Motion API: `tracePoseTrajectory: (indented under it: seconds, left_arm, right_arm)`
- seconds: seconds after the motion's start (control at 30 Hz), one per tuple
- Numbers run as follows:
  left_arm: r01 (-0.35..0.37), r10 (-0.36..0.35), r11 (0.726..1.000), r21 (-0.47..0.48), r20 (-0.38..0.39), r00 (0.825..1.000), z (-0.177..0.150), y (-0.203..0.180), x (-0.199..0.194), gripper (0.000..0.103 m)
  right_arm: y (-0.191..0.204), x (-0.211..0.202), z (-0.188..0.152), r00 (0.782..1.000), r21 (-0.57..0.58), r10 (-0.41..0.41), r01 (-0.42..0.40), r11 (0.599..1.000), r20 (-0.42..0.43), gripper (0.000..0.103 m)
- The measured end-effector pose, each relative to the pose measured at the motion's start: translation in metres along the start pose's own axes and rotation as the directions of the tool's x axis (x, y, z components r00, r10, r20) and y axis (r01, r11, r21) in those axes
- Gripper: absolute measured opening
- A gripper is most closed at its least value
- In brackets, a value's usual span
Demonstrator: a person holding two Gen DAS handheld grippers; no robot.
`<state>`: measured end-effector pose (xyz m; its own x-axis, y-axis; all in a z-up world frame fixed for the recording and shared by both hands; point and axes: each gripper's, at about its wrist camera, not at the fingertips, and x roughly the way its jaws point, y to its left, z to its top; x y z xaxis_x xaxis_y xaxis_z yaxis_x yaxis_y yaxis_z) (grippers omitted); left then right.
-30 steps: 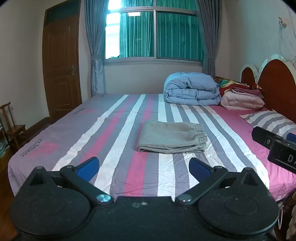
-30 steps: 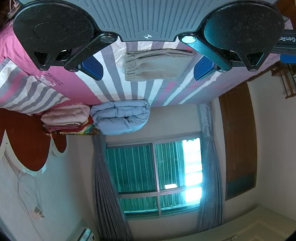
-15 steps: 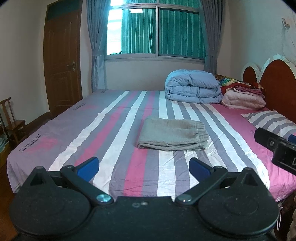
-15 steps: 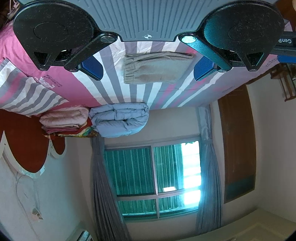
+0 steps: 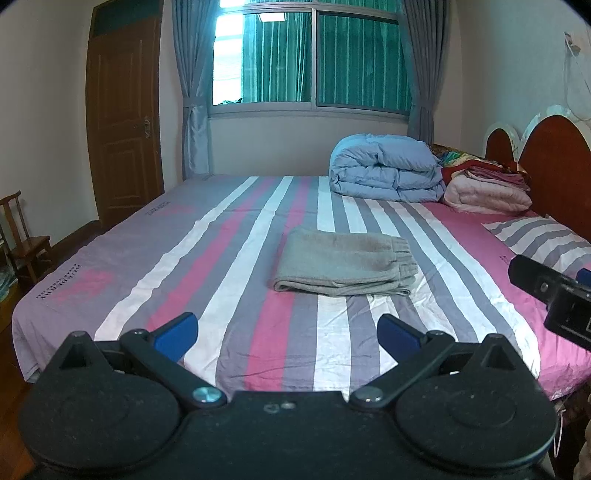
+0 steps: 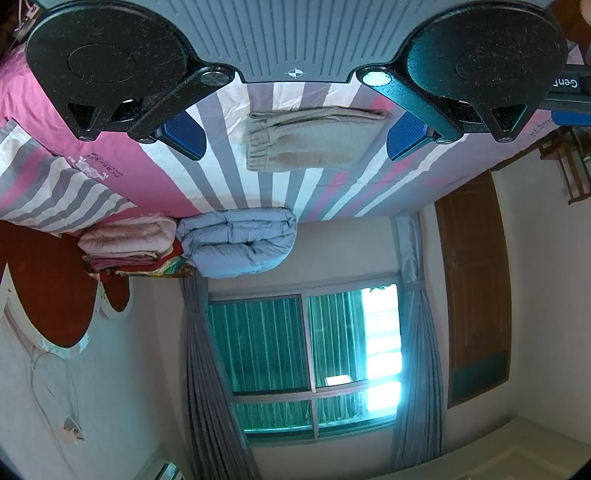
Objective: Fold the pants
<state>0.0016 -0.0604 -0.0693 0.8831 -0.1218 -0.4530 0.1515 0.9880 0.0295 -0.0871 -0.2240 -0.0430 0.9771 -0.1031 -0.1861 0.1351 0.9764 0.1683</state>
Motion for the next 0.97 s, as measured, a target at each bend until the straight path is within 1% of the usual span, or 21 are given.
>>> tracePoseTrajectory:
  seconds: [0.33,0.6,0.7,0.77,0.8,0.87,0.9,0.93,0.97]
  left_arm:
    - [0.007,-0.007,1.000,0.004,-0.003,1.000,-0.002,-0.002,0.001,0.097]
    - [0.006,-0.006,1.000,0.006,-0.012,1.000,-0.004,-0.002,0.009,0.097]
    - [0.017,-0.017,1.000,0.002,-0.021,1.000,-0.006,-0.002,0.014,0.097]
    - [0.016,-0.016,1.000,0.014,0.005,1.000,-0.009,-0.004,0.014,0.095]
    - [0.011,-0.011,1.000,0.019,0.024,1.000,-0.010,-0.006,0.013,0.091]
    - [0.011,-0.012,1.000,0.016,0.041,0.999,-0.010,-0.006,0.012,0.090]
    - [0.014,-0.015,1.000,0.006,0.041,0.999,-0.009,-0.005,0.013,0.091]
    - [0.022,-0.021,1.000,-0.003,0.042,0.999,-0.008,-0.005,0.015,0.096]
    - [0.028,-0.028,1.000,-0.006,0.041,0.999,-0.006,-0.005,0.016,0.097]
  right_arm:
    - [-0.003,0.001,-0.002,1.000,0.005,-0.001,0.001,1.000,-0.011,0.103]
    - [-0.006,0.003,-0.001,1.000,0.002,0.002,-0.002,1.000,-0.012,0.103]
    - [-0.009,0.004,-0.003,1.000,0.001,0.000,0.000,1.000,-0.005,0.103]
    - [-0.010,0.005,-0.006,1.000,-0.006,-0.012,0.012,1.000,0.001,0.103]
    - [-0.011,0.007,-0.009,1.000,-0.014,-0.017,0.017,1.000,0.008,0.103]
    - [-0.012,0.010,-0.012,1.000,-0.026,-0.028,0.028,0.999,0.010,0.103]
    - [-0.013,0.011,-0.014,0.999,-0.029,-0.031,0.032,0.999,0.012,0.103]
    - [-0.015,0.013,-0.015,0.999,-0.032,-0.033,0.034,0.999,0.013,0.103]
    - [-0.017,0.015,-0.016,0.999,-0.035,-0.037,0.037,0.999,0.011,0.103]
